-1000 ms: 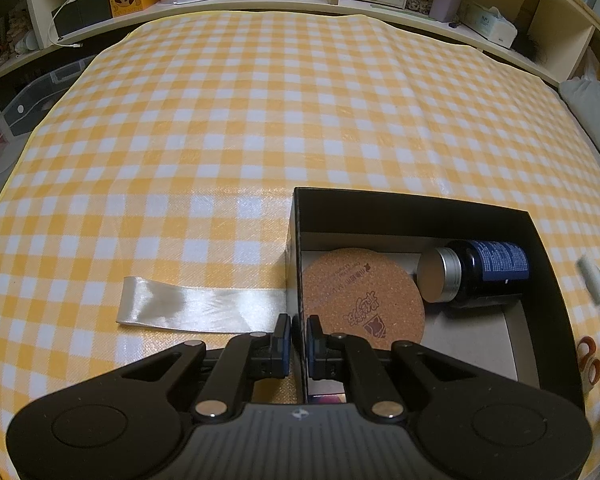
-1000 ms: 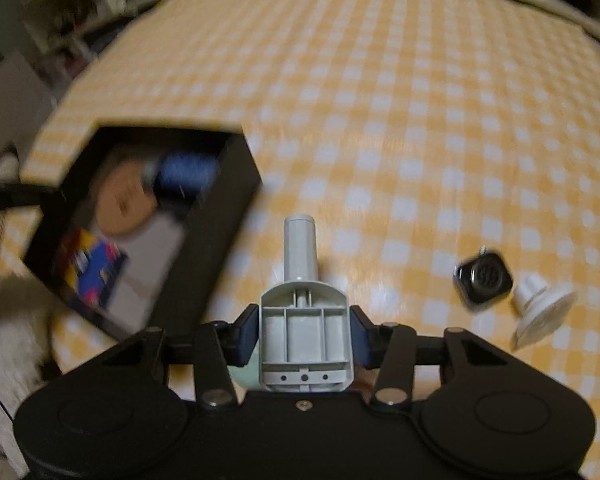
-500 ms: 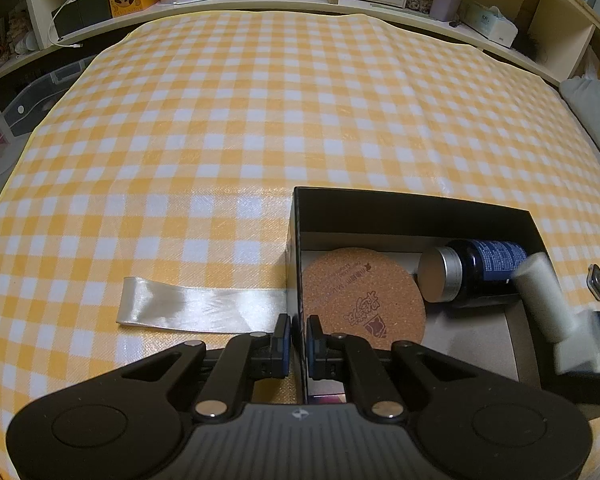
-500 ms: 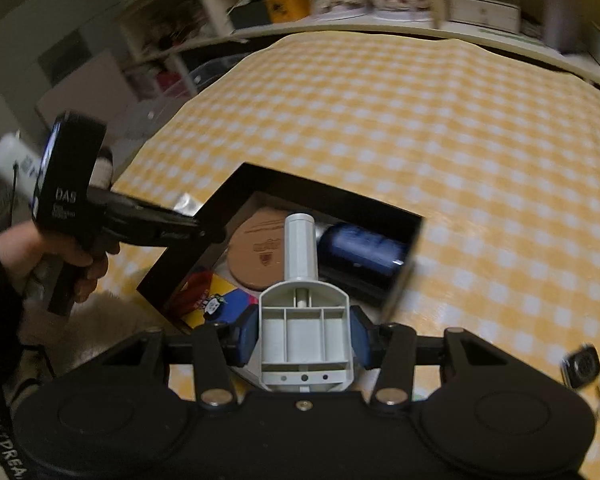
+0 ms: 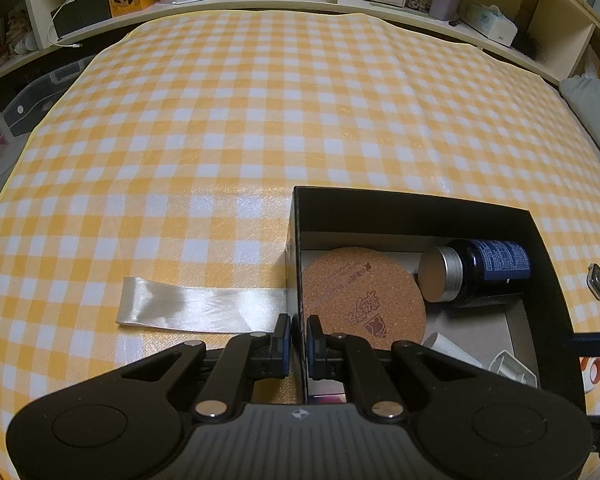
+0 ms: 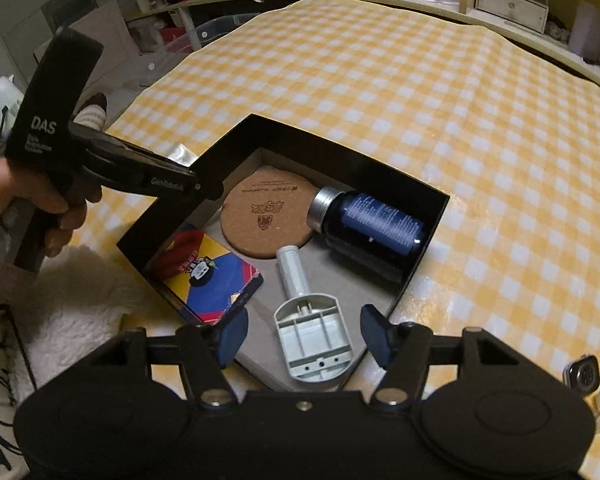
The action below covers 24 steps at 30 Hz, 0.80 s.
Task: Organize rigid objects
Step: 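Carry the white watch-band tool into the black box and release it, then move the right gripper to the mint-green tape measure and grasp it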
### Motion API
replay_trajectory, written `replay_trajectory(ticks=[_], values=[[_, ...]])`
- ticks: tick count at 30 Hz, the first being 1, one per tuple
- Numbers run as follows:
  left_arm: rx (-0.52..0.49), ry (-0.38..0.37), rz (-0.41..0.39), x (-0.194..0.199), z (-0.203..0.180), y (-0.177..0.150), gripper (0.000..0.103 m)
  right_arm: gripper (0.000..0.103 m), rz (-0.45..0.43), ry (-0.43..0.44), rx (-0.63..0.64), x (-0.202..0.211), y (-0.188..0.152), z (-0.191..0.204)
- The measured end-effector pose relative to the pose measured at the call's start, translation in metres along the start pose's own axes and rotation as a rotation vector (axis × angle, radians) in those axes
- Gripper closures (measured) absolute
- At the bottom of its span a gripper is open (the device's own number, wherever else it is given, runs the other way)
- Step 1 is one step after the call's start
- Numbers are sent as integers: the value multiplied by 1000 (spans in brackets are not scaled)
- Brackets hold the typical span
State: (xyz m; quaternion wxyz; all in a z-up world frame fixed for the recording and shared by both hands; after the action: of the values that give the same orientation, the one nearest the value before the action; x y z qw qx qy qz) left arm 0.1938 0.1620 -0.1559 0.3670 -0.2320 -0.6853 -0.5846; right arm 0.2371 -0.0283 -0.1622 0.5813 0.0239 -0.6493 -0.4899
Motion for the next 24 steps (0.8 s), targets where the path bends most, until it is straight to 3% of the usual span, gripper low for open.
replay_trajectory(ticks=[4, 8, 13, 18, 24], values=[[0, 0, 1, 0, 0, -1, 95, 37, 12, 30, -51, 3, -3, 1], [0, 0, 1, 0, 0, -1, 95, 18, 9, 42, -89, 9, -3, 0], [-2, 1, 1, 0, 0, -1, 95, 14, -21, 22, -116, 20, 1, -6], [-4, 1, 1, -1, -2, -2, 95, 1, -74, -30, -144, 30, 7, -18], [-5, 1, 1, -2, -3, -3, 95, 0, -157, -157, -178, 41, 13, -48]])
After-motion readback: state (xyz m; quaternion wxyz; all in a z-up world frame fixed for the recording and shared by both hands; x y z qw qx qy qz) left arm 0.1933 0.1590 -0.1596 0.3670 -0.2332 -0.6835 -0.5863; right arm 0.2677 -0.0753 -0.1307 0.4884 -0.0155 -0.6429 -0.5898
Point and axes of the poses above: each gripper's, at about its wrist camera, not at the fingertips, and x roughly against the way its jaws point, z to its left, y to its top, the point moved 8 cm from there along -x, roughly the way its jaws point, and after that the axes turned 9 degrees about -z, right-handed, at the moved point
